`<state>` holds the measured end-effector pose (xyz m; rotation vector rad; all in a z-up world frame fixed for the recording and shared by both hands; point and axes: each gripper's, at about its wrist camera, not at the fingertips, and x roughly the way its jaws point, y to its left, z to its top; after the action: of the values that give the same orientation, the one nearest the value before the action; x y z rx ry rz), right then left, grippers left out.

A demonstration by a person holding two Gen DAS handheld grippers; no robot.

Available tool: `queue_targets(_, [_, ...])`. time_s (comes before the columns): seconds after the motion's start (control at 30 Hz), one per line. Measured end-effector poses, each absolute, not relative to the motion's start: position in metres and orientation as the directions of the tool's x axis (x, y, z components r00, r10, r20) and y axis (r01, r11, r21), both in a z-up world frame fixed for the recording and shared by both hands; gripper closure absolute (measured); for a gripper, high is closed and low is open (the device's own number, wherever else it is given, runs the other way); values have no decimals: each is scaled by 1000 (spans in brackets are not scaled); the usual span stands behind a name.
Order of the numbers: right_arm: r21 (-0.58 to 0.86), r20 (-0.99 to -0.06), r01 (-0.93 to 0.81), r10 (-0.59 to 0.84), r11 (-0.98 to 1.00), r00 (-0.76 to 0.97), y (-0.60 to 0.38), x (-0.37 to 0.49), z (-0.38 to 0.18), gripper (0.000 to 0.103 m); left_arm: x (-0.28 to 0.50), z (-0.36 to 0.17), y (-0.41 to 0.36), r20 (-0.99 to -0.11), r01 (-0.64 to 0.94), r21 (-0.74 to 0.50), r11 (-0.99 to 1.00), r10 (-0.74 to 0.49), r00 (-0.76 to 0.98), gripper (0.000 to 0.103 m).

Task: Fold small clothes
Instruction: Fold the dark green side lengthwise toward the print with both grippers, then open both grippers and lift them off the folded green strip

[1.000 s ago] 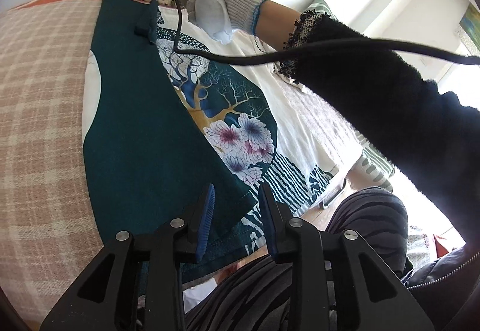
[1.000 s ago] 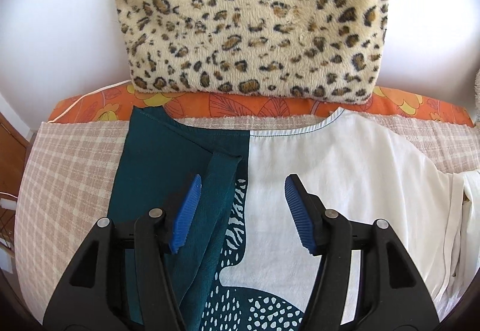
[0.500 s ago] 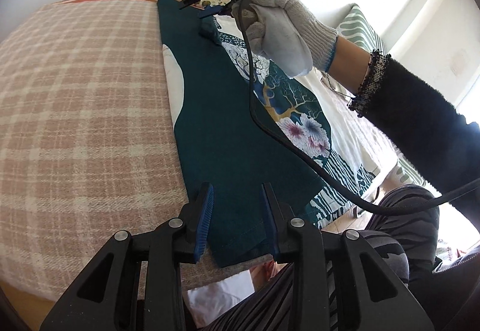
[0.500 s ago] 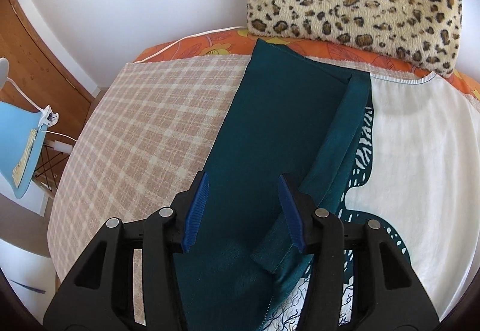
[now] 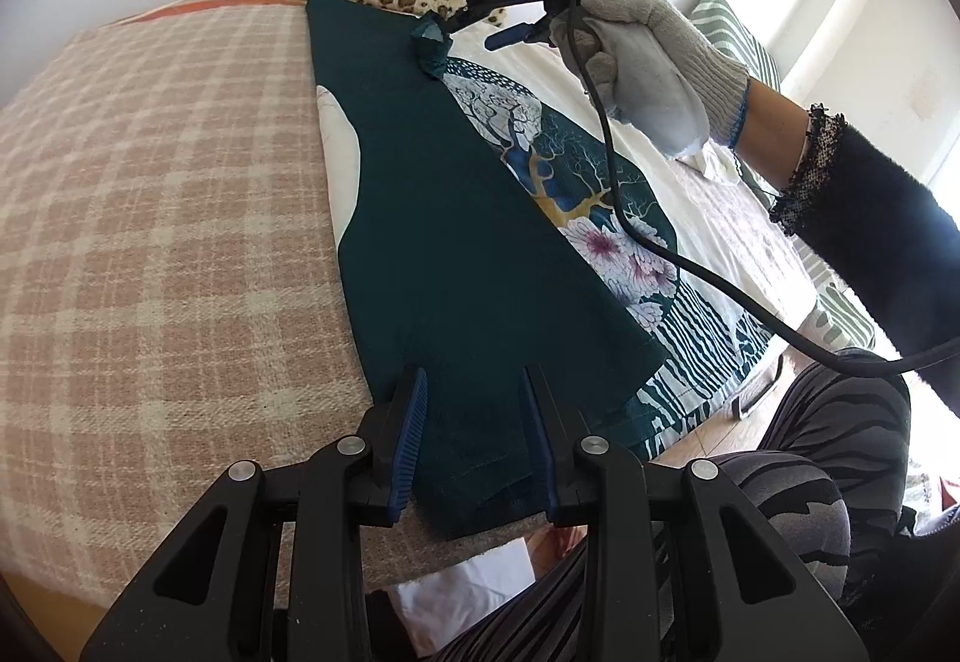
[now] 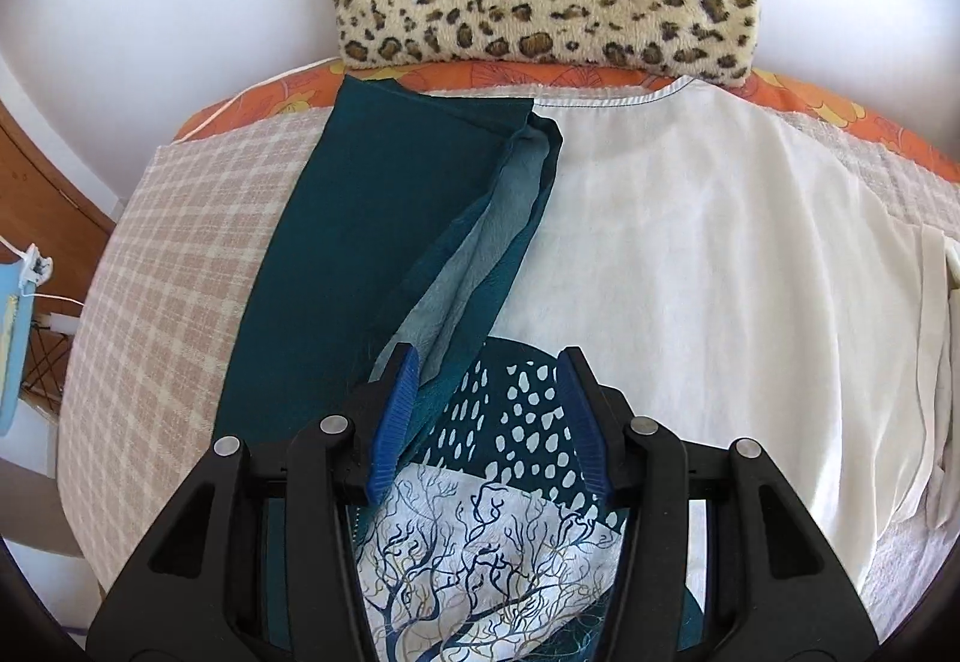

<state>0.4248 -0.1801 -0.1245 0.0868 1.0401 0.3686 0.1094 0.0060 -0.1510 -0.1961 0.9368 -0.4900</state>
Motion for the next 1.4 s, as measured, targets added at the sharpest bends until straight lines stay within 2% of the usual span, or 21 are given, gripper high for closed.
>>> queue_targets(0.13, [278, -802, -284, 385, 917, 456, -174, 412, -114, 52, 109, -151, 5, -724, 314, -360, 879, -475, 501, 73])
queue_targets(0.3, [374, -736, -416, 538, 829, 411, -135, 397, -108, 52, 107, -151, 3, -726, 318, -341, 885, -463, 509, 73])
queue_targets(0.43, [436, -736, -393, 572, 809, 362, -115, 406, -128, 52, 107, -151, 2, -725, 315, -338, 887, -459, 514, 73])
queue_targets(0.67, [351, -812, -185, 397, 918, 428, -158, 414, -141, 52, 105, -151, 4, -722, 318, -342, 884, -464, 513, 73])
queue_targets(0.83, [397, -803, -49, 372, 917, 466, -226, 401, -132, 52, 106, -142, 11, -728, 308, -321, 896, -441, 525, 73])
queue_targets(1.17, [445, -715, -71, 402, 892, 572, -311, 339, -72, 51, 108, -68, 40, -652, 287, -252, 924, -381, 655, 73])
queue_targets(1.37, [439, -683, -83, 392, 895, 616, -344, 299, -41, 47, 110, -25, 36, -608, 324, -223, 920, -390, 691, 73])
queue_targets(1.4, [436, -679, -86, 390, 896, 622, -349, 292, -37, 47, 111, -19, 32, -606, 335, -215, 918, -394, 691, 68])
